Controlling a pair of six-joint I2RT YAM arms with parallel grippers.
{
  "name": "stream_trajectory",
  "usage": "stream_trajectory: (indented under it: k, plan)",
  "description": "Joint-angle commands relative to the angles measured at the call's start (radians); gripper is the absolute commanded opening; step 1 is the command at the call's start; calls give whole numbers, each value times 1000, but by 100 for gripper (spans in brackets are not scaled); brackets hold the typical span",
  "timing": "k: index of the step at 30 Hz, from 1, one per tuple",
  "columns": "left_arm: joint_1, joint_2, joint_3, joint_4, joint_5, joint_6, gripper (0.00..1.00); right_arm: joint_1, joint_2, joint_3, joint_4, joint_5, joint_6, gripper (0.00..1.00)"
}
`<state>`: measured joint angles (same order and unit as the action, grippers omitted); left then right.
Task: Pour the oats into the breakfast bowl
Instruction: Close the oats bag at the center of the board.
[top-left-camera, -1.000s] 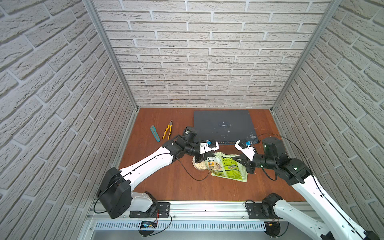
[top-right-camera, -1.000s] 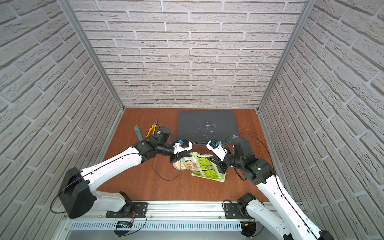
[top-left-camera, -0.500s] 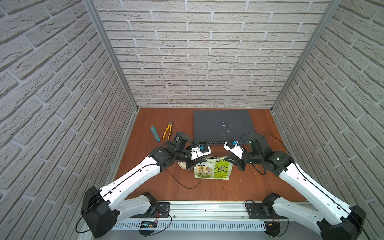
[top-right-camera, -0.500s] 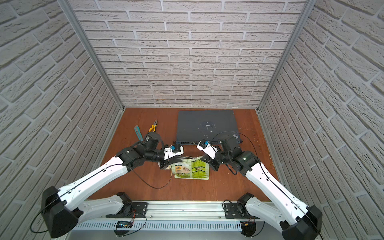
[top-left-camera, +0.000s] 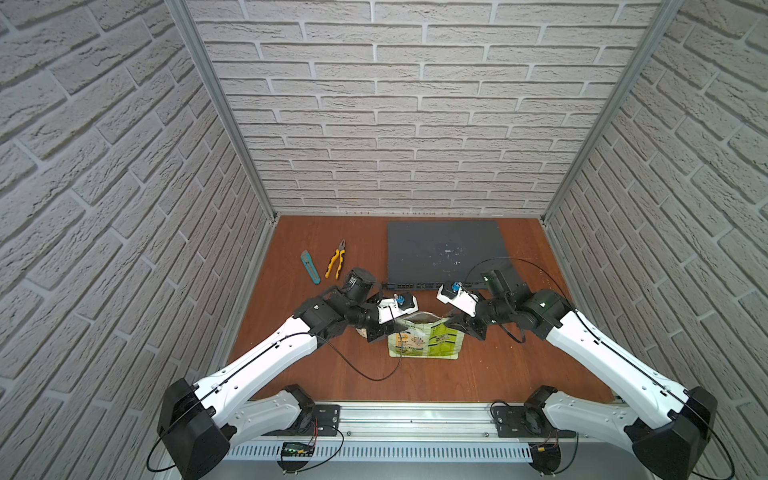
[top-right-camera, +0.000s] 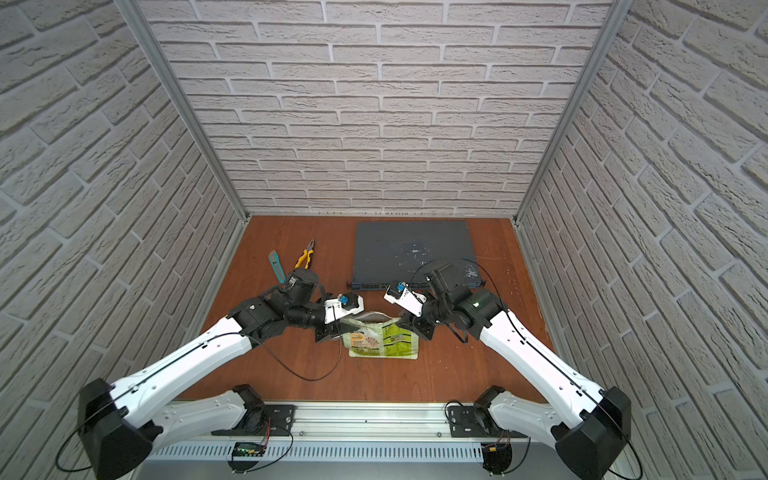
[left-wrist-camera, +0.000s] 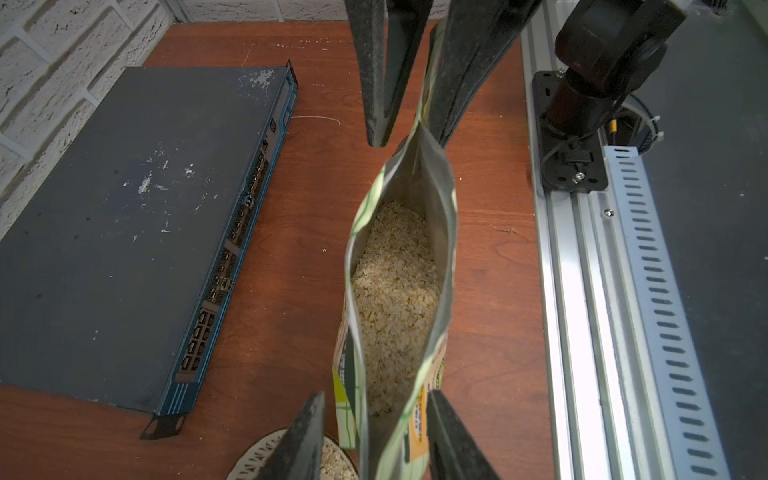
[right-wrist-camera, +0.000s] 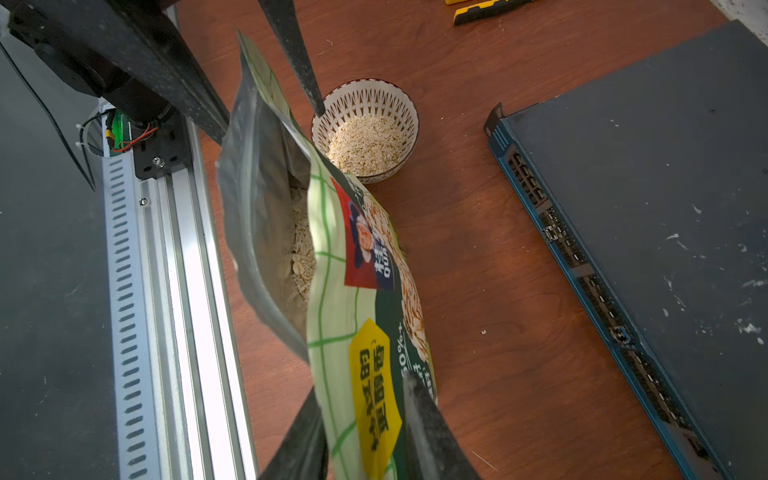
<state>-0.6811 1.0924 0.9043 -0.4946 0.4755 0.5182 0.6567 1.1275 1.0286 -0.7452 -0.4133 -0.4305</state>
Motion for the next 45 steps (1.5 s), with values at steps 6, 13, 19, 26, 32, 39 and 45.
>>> stream_trajectory:
  k: [6,13,19,26,32,39,45]
  plan:
    - [-2,-65,-51,28,-32,4,11,49,33,76,-92,88,-79,3]
    - [-1,-111,-95,98,-28,-1,0,77,16,76,-45,69,-79,25]
    - [-1,-130,-121,155,-15,-6,0,121,82,122,-54,95,-133,25]
    - [2,-134,-148,200,1,-6,0,141,99,156,-69,129,-154,8]
    - [8,-146,-175,240,11,-16,0,157,118,151,-42,124,-166,29]
    - [16,-171,-201,266,14,-21,0,167,143,172,-61,142,-185,4]
    - [21,-181,-215,286,11,-27,0,171,121,155,-17,134,-183,26]
